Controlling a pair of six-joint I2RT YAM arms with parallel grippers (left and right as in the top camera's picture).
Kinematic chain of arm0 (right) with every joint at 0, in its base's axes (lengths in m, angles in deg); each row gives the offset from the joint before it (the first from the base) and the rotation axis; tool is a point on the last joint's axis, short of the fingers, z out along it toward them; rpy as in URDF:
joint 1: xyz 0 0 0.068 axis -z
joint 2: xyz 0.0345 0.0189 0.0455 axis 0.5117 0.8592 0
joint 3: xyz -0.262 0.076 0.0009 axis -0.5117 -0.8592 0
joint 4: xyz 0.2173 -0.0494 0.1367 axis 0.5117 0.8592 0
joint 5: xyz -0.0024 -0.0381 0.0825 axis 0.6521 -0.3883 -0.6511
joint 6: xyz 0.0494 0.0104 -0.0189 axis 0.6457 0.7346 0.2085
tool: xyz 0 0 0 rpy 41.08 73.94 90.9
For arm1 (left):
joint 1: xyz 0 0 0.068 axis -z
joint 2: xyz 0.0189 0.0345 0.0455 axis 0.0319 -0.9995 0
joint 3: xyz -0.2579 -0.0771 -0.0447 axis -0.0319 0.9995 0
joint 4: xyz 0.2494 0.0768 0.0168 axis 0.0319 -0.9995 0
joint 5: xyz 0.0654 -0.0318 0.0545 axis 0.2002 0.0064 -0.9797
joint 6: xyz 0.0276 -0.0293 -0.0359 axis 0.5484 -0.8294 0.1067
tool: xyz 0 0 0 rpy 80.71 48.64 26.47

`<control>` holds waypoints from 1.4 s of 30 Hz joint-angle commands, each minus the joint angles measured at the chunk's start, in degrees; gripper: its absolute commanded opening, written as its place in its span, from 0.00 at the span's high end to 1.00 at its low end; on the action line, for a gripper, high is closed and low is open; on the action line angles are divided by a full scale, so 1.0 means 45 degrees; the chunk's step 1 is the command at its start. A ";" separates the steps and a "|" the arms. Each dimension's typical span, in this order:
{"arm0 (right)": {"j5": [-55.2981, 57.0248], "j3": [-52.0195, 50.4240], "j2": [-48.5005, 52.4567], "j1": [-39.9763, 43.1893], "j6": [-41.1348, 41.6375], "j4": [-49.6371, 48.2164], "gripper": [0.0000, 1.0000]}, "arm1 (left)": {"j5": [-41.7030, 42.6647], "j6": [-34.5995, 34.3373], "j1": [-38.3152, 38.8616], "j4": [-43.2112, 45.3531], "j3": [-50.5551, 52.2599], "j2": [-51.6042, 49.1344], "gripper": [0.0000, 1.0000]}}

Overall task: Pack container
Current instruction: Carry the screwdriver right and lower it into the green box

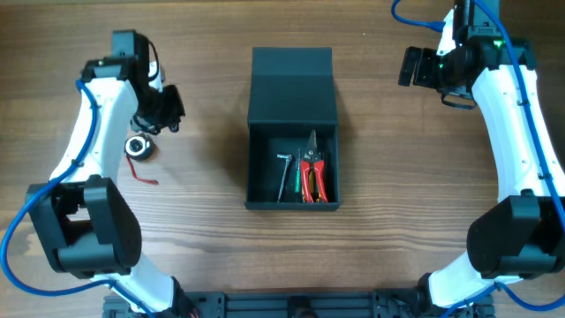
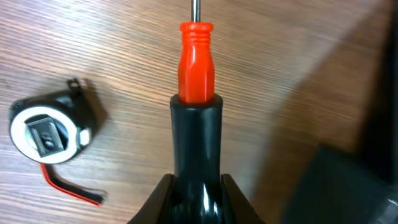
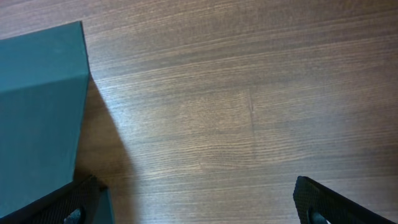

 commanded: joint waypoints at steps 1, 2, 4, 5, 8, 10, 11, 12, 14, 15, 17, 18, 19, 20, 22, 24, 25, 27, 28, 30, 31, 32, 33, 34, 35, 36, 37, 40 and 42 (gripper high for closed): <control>0.0131 0.0214 0.0136 0.0029 -0.0160 -0.0039 0.00 | 0.1156 -0.0238 0.1059 -0.0272 -0.0690 0.0359 0.88; 0.0131 0.0214 0.0136 0.0029 -0.0155 -0.0039 0.00 | 0.1156 -0.0243 0.1651 -0.0262 -0.0690 0.0559 0.88; 0.0131 0.0214 0.0136 0.0029 -0.0155 -0.0039 0.00 | 0.1156 -0.0253 0.2880 -0.0204 -0.0699 0.0894 0.87; 0.0131 0.0214 0.0136 0.0029 -0.0151 -0.0039 0.00 | 0.1146 -0.0359 0.3497 -0.0175 -0.0699 0.1020 0.87; 0.0131 0.0214 0.0136 0.0029 -0.0160 -0.0034 0.00 | 0.1049 -0.1491 0.5595 -0.0165 -0.0695 0.1112 0.87; 0.0131 0.0214 0.0136 0.0029 -0.0160 -0.0039 0.00 | 0.1049 -0.2166 0.6494 -0.0223 -0.0695 0.1112 0.87; 0.0131 0.0214 0.0136 0.0029 -0.0155 -0.0039 0.00 | 0.1044 -0.2399 0.7033 -0.0369 -0.0695 0.1112 0.87; 0.0131 0.0214 0.0136 0.0029 -0.0155 -0.0039 0.00 | 0.0865 -0.2647 0.7461 -0.0568 -0.0695 0.1112 0.87; 0.0131 0.0214 0.0136 0.0029 -0.0155 -0.0039 0.00 | 0.0563 -0.2710 0.8072 -0.0976 -0.0670 0.1112 0.87; 0.0131 0.0214 0.0136 0.0029 -0.0160 -0.0039 0.00 | 0.0078 -0.2968 0.8461 -0.1166 -0.0602 0.1112 0.88; 0.0126 0.0214 0.0136 0.0029 -0.0155 -0.0039 0.00 | -0.0510 -0.3060 0.8893 -0.1316 -0.0573 0.1107 0.87; 0.0131 0.0214 0.0136 0.0029 -0.0155 -0.0039 0.00 | -0.0772 -0.3327 0.9058 -0.1375 -0.0573 0.1107 0.88; 0.0131 0.0214 0.0136 0.0029 -0.0155 -0.0039 0.00 | -0.0787 -0.3351 0.9151 -0.1370 -0.0563 0.1107 0.88; 0.0131 0.0214 0.0136 0.0029 -0.0155 -0.0039 0.00 | -0.0821 -0.3429 0.9209 -0.1321 -0.0486 0.1107 0.88; 0.0126 0.0214 0.0136 0.0029 -0.0155 -0.0039 0.00 | -0.0913 -0.3638 0.9228 -0.1292 -0.0044 0.1107 0.88; 0.0126 0.0214 0.0136 0.0029 -0.0155 -0.0039 0.00 | -0.0908 -0.3638 0.9228 -0.1044 0.0665 0.1107 0.88; 0.0131 0.0214 0.0136 0.0029 -0.0155 -0.0039 0.00 | -0.0908 -0.3638 0.9228 -0.0797 0.1137 0.1107 0.88; 0.0131 0.0214 0.0136 0.0029 -0.0155 -0.0039 0.00 | -0.0903 -0.3638 0.9228 -0.0364 0.1841 0.1107 0.88; 0.0131 0.0214 0.0136 0.0029 -0.0160 -0.0039 0.00 | -0.0903 -0.3638 0.9228 -0.0199 0.2113 0.1107 0.88; 0.0131 0.0214 0.0136 0.0029 -0.0155 -0.0039 0.00 | -0.0908 -0.3633 0.9228 0.0097 0.2511 0.1107 0.87; 0.0131 0.0214 0.0136 0.0029 -0.0155 -0.0039 0.00 | -0.0913 -0.3633 0.9224 0.0330 0.2730 0.1107 0.87; 0.0131 0.0214 0.0136 0.0029 -0.0155 -0.0039 0.00 | -0.0913 -0.3633 0.9224 0.0549 0.2871 0.1107 0.87; 0.0131 0.0214 0.0136 0.0029 -0.0155 -0.0039 0.00 | -0.0942 -0.3628 0.9224 0.0670 0.2939 0.1107 0.87; 0.0131 0.0214 0.0136 0.0029 -0.0155 -0.0039 0.00 | -0.1088 -0.3628 0.9224 0.0729 0.2953 0.1093 0.87; 0.0131 0.0214 0.0136 0.0029 -0.0155 -0.0039 0.00 | -0.1345 -0.3628 0.9224 0.0748 0.2953 0.1088 0.86; 0.0131 0.0214 0.0136 0.0029 -0.0155 -0.0039 0.00 | -0.1389 -0.3623 0.9224 0.0753 0.2973 0.1088 0.87; 0.0126 0.0214 0.0136 0.0029 -0.0155 -0.0039 0.00 | -0.1389 -0.3623 0.9224 0.0758 0.3011 0.1088 0.87; 0.0126 0.0214 0.0136 0.0029 -0.0155 -0.0039 0.00 | -0.1384 -0.3619 0.9224 0.1180 0.3614 0.1088 0.86; 0.0131 0.0214 0.0136 0.0029 -0.0155 -0.0039 0.00 | -0.1389 -0.3619 0.9224 0.1389 0.4022 0.1088 0.85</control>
